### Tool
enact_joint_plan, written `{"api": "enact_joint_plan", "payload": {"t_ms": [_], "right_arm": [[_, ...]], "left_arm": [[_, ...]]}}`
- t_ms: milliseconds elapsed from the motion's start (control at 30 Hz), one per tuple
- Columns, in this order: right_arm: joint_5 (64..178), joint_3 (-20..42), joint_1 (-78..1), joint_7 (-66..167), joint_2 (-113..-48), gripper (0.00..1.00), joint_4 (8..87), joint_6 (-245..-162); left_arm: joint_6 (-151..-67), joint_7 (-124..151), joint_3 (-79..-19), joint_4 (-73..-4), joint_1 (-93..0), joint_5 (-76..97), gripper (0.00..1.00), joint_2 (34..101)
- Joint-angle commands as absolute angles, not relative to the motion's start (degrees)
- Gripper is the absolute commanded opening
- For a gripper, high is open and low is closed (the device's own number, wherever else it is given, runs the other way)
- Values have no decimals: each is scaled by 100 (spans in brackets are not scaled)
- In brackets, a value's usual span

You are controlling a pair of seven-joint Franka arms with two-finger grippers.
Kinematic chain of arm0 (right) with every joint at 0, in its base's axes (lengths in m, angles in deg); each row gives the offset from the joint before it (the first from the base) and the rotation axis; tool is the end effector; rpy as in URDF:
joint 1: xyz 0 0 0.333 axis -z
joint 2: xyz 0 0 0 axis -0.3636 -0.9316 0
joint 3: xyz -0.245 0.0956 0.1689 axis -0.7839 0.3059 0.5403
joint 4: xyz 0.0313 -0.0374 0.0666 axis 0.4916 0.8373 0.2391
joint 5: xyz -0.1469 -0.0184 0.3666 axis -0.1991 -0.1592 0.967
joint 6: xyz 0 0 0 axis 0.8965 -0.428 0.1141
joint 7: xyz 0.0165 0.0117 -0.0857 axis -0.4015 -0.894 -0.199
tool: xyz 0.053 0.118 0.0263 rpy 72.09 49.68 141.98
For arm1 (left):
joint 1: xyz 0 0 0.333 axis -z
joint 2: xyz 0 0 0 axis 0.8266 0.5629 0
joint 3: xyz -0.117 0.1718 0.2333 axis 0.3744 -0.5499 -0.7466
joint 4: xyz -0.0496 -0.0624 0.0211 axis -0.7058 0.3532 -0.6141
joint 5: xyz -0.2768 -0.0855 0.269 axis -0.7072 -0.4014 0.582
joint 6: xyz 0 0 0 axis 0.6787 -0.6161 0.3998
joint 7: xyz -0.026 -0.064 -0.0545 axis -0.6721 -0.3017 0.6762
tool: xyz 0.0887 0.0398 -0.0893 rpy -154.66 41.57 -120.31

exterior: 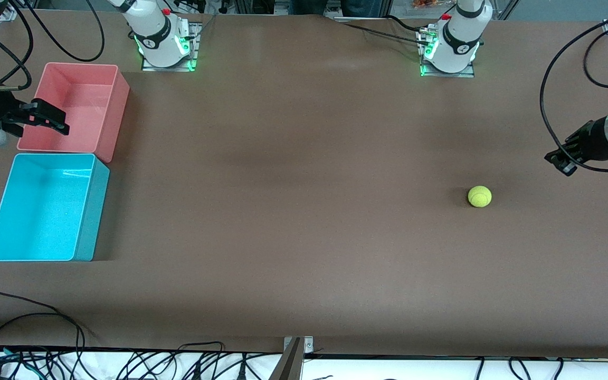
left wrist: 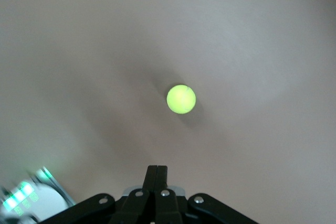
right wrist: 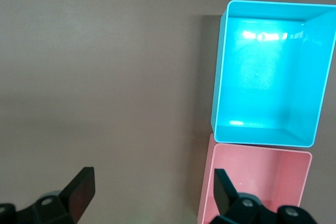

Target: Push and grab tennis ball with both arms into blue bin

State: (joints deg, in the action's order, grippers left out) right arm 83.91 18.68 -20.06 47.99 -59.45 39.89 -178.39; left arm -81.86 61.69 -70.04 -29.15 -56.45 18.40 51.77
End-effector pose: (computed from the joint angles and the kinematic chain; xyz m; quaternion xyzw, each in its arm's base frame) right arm 0.5659 0.0091 0.5680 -0.9993 -0.0287 0.0253 0.0028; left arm 0.5924 0.0304 0.4901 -0.8706 -0.4832 0.0863 0.0343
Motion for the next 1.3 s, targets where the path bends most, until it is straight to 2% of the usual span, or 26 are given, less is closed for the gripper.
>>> {"api": "enact_joint_plan", "payload": {"t_ms": [0, 367, 567, 733, 767, 1267], "right_arm": [[8476, 1862, -2018, 4816, -5932, 100, 3948, -17767], [8476, 1862, -2018, 4808, -5923, 100, 3948, -17767], [8476, 1853, -2018, 4834, -5932, 100, 3948, -17767], [8476, 1853, -2009, 4825, -5932, 100, 3948, -17776], [8476, 1853, -2009, 4834, -5932, 100, 3948, -17776], [8476, 1853, -2018, 4825, -5932, 100, 3948, -17776]], "left_arm": [[-8758, 7493, -6993, -3324, -5671, 1985, 0, 5321], [-10586, 8628, -7010, -4880, -6066, 2047, 0, 5383], [-11711, 8777, -7010, -5513, -6321, 2038, 0, 5593], [-12335, 8998, -7010, -5690, -6348, 2038, 0, 6059], [-12737, 9059, -7010, -5777, -6348, 2038, 0, 6321], [-13611, 9068, -7010, -6147, -6348, 2073, 0, 6684]]}}
